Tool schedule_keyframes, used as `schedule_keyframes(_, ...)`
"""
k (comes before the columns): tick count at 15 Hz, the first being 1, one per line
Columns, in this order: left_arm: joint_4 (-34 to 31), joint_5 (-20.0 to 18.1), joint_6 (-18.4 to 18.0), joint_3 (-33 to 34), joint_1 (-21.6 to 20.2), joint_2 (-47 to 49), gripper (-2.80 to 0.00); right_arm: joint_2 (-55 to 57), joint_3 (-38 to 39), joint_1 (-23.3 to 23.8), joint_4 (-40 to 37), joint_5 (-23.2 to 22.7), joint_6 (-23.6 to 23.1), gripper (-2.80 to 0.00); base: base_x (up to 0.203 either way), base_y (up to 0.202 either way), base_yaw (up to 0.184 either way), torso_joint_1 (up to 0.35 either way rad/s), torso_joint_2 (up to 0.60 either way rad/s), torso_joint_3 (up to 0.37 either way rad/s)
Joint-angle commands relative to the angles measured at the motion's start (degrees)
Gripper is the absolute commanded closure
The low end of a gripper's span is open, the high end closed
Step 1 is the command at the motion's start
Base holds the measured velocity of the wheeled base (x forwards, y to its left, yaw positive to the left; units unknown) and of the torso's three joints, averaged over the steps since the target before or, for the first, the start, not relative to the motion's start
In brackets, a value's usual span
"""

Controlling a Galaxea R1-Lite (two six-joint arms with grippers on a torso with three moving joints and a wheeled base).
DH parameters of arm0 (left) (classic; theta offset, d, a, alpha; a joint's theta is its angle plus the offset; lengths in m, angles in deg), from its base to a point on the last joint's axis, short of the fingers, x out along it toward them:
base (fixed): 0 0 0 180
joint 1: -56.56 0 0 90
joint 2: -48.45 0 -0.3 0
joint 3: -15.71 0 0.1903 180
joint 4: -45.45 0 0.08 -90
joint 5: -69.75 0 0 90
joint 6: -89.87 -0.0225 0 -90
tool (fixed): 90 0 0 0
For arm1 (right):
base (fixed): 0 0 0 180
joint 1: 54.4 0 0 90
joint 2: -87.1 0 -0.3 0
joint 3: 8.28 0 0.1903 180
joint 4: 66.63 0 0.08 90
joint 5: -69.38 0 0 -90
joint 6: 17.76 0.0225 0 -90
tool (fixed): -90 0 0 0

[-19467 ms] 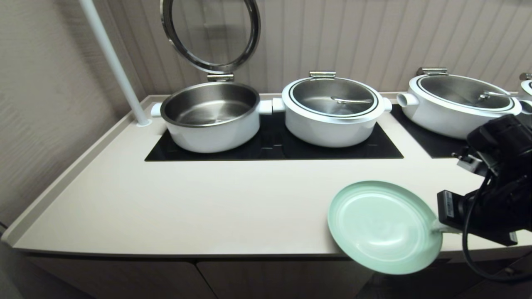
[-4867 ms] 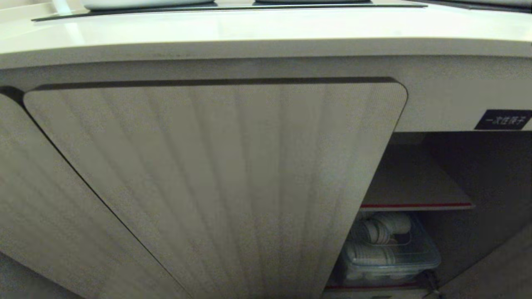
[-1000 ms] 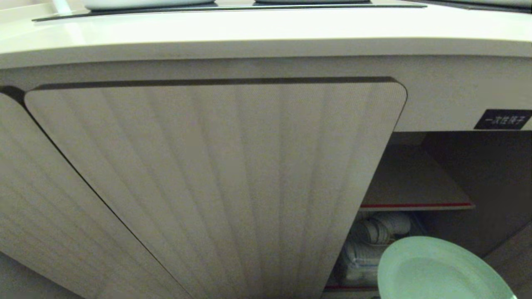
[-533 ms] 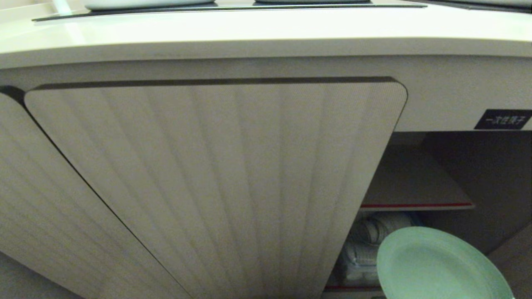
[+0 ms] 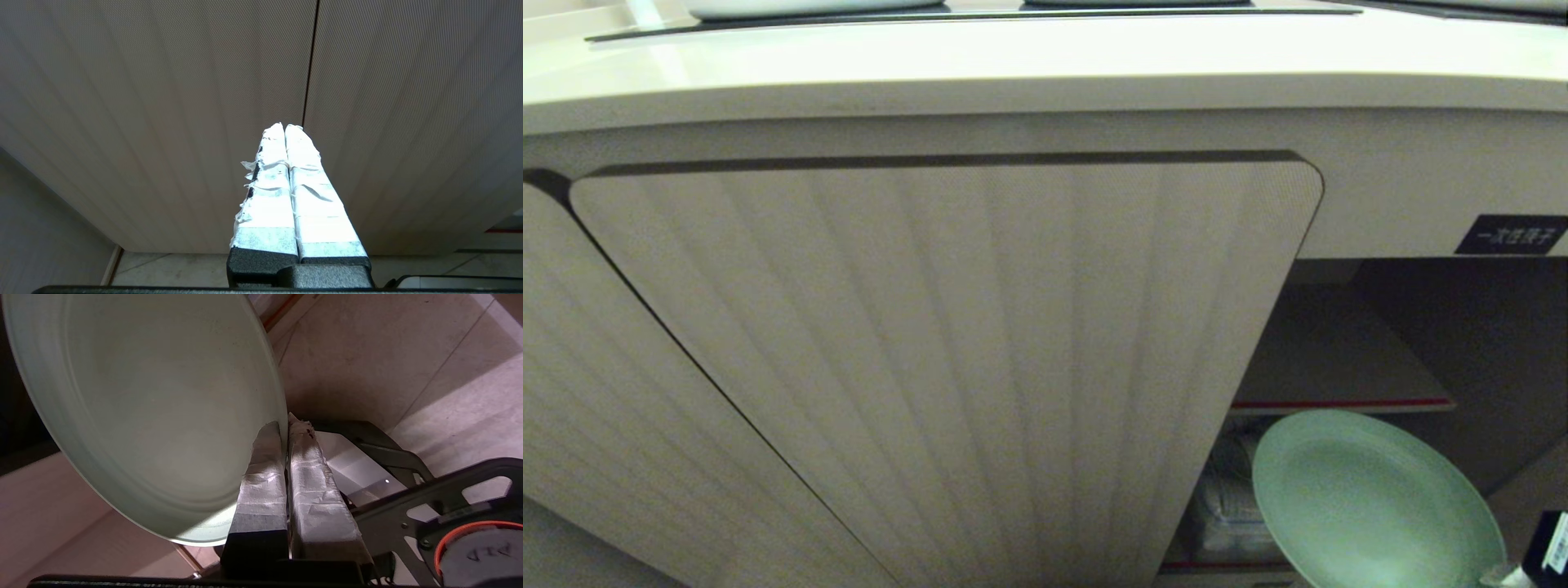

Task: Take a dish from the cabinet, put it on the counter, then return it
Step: Put it back into the cabinet

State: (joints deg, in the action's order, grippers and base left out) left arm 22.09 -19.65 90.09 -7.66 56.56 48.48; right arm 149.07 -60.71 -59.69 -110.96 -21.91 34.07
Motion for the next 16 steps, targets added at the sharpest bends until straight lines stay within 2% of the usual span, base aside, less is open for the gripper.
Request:
schedule_keyframes(1,0.00,0.02,0.04,0.00,0.00,-0.02,0.00,2.67,0.29,0.02,1.62,0.03,1.82,0.00,0.000,0.000,0.000,0.000,0.00,0.000)
schedule_keyframes(8,0.00,0.02,0.04,0.00,0.00,-0.02,0.00,8.30,0.65,0.28,7.72,4.07,3.21,0.00,0.000,0.000,0.000,0.000,0.00,0.000)
schedule_keyframes(16,0.00,0.02,0.04,0.00,0.00,-0.02,0.00,13.36,-1.28,0.32,11.68,4.98,6.54,0.00,0.000,0.000,0.000,0.000,0.00,0.000)
